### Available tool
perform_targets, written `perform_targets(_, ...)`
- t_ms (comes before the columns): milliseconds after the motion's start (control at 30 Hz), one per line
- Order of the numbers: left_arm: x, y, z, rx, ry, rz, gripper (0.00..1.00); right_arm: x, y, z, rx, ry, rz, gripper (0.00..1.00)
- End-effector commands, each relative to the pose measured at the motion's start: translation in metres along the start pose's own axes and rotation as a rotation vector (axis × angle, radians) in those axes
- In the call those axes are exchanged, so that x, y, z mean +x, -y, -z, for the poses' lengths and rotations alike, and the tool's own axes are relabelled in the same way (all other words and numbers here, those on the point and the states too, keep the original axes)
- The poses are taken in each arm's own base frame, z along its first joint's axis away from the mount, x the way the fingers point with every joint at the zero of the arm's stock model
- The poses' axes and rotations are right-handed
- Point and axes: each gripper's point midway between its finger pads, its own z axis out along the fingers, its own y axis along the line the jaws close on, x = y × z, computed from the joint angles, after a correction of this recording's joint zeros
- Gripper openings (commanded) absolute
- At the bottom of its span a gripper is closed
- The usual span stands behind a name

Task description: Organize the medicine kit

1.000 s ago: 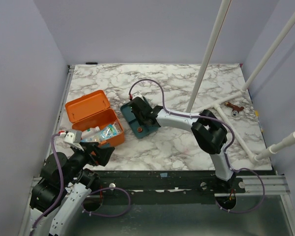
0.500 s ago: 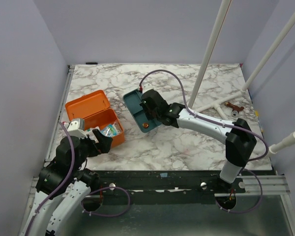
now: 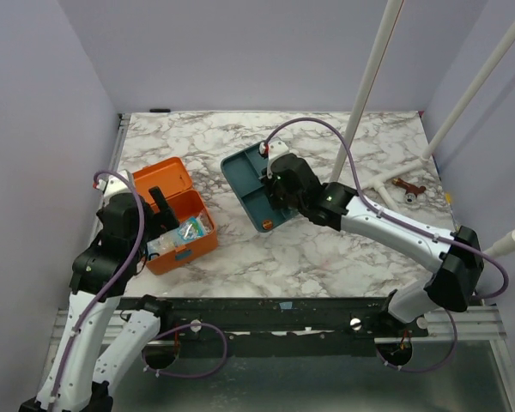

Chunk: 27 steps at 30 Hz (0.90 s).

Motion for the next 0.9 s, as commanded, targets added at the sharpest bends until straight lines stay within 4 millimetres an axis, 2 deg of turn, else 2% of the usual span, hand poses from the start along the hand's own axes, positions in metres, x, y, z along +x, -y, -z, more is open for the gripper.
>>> perform_targets(0, -0.014, -0.023, -0.007, -0.106, 0.002, -0.021, 0.97, 0.001, -0.003, 0.015, -0.042, -0.001, -0.008, 0.01)
perform_targets(133, -0.011, -0.036, -0.024, -0.132, -0.037, 0.027, 0.95, -0.003, -0.005, 0.023, -0.066, 0.012, -0.015, 0.01)
perform_targets(300, 0.004, -0.058, -0.049, -0.159, -0.120, 0.115, 0.92, -0.009, -0.012, 0.029, -0.107, 0.029, -0.028, 0.01)
perform_targets(533, 0.023, -0.082, -0.066, -0.248, -0.214, 0.140, 0.87, -0.011, -0.016, 0.032, -0.134, 0.036, -0.037, 0.01)
perform_targets(867, 0.038, -0.086, -0.082, -0.261, -0.316, 0.132, 0.78, -0.015, -0.015, 0.041, -0.147, 0.061, -0.048, 0.01)
